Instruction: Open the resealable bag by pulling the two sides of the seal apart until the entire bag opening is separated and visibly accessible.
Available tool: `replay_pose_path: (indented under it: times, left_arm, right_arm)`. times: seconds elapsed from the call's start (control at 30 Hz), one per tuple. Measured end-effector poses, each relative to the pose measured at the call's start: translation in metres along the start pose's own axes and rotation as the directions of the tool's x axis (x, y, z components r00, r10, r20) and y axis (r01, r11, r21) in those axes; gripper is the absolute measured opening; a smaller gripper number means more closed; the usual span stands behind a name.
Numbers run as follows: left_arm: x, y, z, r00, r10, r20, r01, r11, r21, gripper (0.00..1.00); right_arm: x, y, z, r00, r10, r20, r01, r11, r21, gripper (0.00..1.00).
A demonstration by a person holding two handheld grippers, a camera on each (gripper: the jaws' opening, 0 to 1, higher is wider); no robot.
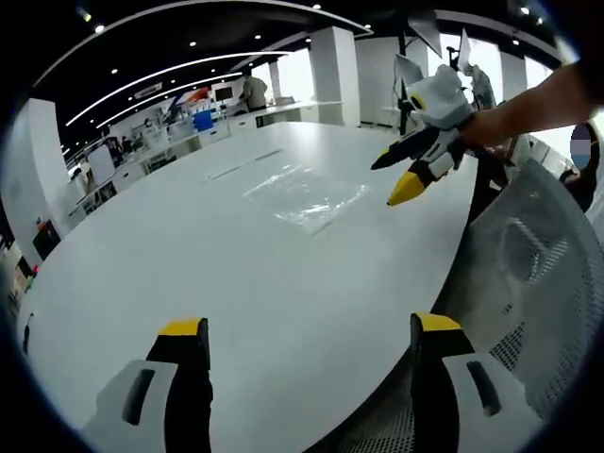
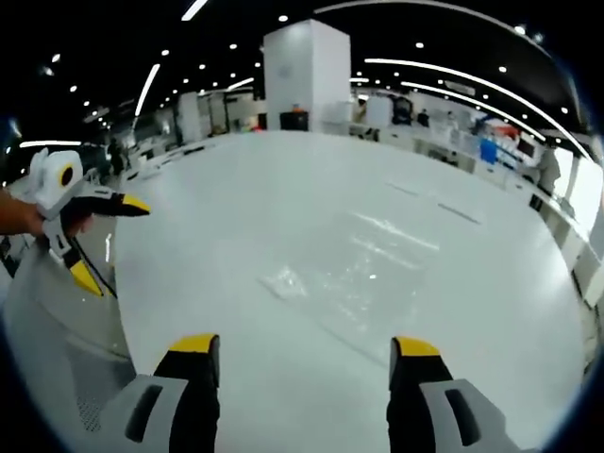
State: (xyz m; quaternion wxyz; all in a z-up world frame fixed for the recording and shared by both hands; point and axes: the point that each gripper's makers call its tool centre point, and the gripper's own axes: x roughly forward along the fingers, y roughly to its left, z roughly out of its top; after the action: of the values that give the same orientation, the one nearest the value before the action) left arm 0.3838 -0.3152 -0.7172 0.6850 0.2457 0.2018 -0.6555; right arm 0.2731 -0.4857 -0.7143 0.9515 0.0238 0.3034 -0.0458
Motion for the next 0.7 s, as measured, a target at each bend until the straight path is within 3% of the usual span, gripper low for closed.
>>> replay_pose_path:
  times: [0.5, 0.7]
  left_arm:
    - [0.0, 0.001, 0.0, 1.0, 0.004, 0.001, -0.004, 1.0, 0.003, 0.85]
    - [-0.001, -0.001, 0.002, 1.0, -0.007, 0.009, 0.007, 1.0, -0.007, 0.84]
  right_arm:
    - [0.024, -0.021, -0.004, 0.997, 0.041, -0.073, -0.043, 0.999, -0.022, 0.58]
    - [0.045, -0.029, -0.012, 0.989, 0.049, -0.143, -0.055, 0.998, -0.044, 0.55]
